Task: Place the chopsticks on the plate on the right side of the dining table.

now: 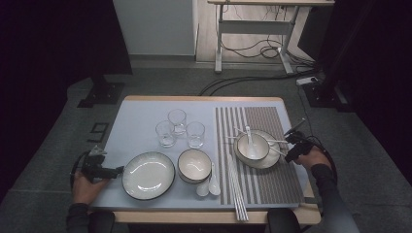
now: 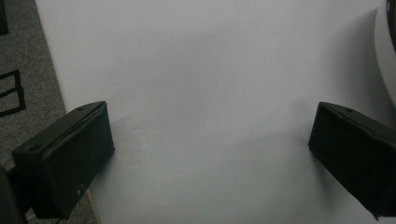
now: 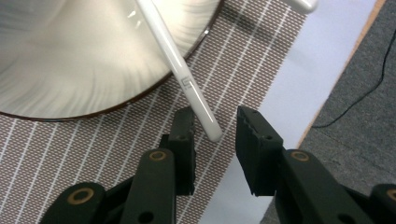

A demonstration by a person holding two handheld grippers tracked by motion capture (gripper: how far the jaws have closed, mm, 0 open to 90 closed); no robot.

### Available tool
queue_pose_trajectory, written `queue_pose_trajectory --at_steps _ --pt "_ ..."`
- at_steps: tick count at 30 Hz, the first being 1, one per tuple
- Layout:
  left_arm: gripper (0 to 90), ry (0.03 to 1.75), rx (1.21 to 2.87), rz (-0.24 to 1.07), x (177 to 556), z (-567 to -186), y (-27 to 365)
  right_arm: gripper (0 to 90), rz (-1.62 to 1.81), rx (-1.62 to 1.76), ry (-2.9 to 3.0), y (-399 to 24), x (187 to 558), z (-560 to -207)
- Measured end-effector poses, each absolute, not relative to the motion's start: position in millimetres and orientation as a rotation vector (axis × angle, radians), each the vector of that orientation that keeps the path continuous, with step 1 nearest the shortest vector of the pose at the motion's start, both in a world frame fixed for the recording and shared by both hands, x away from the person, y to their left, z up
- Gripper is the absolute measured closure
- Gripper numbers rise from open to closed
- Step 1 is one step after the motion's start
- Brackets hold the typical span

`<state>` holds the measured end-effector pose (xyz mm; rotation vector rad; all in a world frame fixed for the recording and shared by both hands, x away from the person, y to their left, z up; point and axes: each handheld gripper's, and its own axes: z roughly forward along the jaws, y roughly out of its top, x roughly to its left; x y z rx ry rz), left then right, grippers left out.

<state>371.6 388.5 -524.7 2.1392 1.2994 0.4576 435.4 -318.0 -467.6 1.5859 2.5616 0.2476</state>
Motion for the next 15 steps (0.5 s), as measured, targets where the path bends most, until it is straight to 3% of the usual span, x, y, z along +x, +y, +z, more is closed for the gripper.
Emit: queue_pose_trajectory --at_steps 15 --pt "0.0 1.300 2.139 0.457 372 -525 389 76.3 0.239 1.588 2.521 -329 446 -467"
